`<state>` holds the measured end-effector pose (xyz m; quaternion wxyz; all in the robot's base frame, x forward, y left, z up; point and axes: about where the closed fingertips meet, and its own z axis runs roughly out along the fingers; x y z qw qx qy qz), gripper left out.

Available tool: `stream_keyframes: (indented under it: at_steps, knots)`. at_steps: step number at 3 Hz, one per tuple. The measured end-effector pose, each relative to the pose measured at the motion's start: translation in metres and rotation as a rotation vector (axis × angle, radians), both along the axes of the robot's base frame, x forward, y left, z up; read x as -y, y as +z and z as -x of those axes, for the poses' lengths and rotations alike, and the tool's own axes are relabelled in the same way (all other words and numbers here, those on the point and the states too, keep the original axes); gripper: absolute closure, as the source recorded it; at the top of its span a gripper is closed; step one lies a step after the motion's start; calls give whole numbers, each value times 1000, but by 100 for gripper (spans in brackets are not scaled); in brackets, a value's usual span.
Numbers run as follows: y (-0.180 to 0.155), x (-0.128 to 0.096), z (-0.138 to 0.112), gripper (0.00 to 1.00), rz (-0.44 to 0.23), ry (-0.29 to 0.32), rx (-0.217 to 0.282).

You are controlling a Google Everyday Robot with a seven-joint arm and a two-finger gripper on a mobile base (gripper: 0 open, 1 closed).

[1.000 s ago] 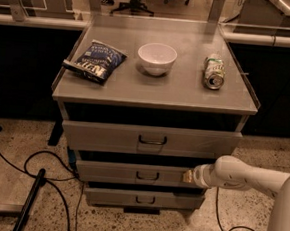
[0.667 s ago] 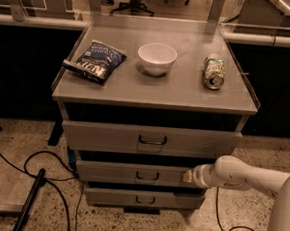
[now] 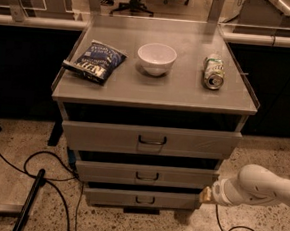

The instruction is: Close middle drawer

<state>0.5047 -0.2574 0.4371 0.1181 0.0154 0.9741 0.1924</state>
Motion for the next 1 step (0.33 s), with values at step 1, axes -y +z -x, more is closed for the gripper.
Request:
stream_keyframes:
  at_steps: [1]
  knots:
    - [2, -1, 7, 82, 0, 7, -14]
